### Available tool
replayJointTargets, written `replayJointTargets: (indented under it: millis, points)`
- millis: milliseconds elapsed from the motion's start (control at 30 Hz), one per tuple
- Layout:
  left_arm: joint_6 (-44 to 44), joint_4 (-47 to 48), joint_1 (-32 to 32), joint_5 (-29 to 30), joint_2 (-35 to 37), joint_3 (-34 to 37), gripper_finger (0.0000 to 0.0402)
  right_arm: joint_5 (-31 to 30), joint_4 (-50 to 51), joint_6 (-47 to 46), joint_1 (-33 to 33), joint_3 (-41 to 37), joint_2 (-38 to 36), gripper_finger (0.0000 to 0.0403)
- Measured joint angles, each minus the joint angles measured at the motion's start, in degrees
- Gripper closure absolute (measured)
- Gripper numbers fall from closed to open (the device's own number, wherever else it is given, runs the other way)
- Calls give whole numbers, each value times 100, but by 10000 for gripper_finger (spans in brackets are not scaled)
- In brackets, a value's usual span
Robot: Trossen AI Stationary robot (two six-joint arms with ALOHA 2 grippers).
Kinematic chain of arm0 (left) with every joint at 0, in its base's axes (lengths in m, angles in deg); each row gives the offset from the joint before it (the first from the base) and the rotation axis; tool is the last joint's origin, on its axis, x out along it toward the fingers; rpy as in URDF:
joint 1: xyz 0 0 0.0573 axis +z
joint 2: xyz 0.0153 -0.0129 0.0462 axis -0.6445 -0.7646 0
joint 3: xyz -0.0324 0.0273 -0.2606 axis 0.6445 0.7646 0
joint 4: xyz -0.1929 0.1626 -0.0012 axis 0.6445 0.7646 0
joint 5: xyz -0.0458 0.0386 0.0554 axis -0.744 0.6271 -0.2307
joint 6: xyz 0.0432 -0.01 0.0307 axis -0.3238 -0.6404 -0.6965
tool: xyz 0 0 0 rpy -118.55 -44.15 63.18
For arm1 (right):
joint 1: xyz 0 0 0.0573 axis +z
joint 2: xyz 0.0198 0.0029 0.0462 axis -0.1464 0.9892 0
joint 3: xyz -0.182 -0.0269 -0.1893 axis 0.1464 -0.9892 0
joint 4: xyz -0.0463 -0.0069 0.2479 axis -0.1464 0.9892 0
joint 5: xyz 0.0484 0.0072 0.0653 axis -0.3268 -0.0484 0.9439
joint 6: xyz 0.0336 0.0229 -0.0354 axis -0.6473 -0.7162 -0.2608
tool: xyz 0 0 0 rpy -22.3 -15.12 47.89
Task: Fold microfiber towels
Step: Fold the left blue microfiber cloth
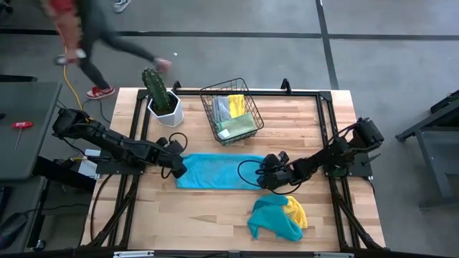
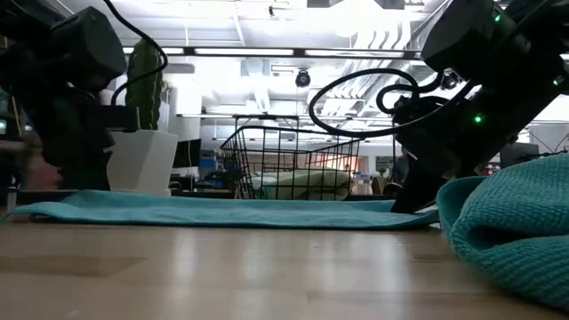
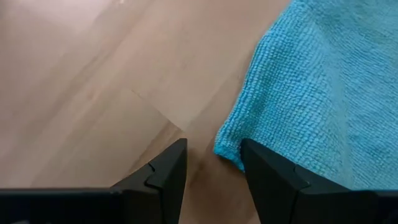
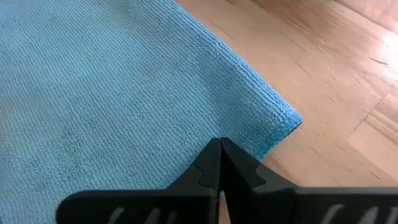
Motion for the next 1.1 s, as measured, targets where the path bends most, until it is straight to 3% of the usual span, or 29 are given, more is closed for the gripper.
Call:
replayJointTargets:
  millis: [267, 433, 567, 733, 1100]
  points:
    - [83, 17, -124, -77, 0, 0, 255, 285, 412, -20, 28, 0, -121, 403]
    - [-356, 116, -145, 61, -28, -90, 255, 452, 923, -63, 254, -29, -501, 403]
    - [-669, 242, -157, 386, -46, -209, 255, 310, 1062, -45, 473, -46, -746, 403]
    - [-755, 319, -149, 375, -48, -259, 255, 92, 986, -22, 616, -44, -866, 403]
    - [-1192, 339, -142, 1084, -44, -258, 255, -370, 892, -22, 562, -42, -911, 403]
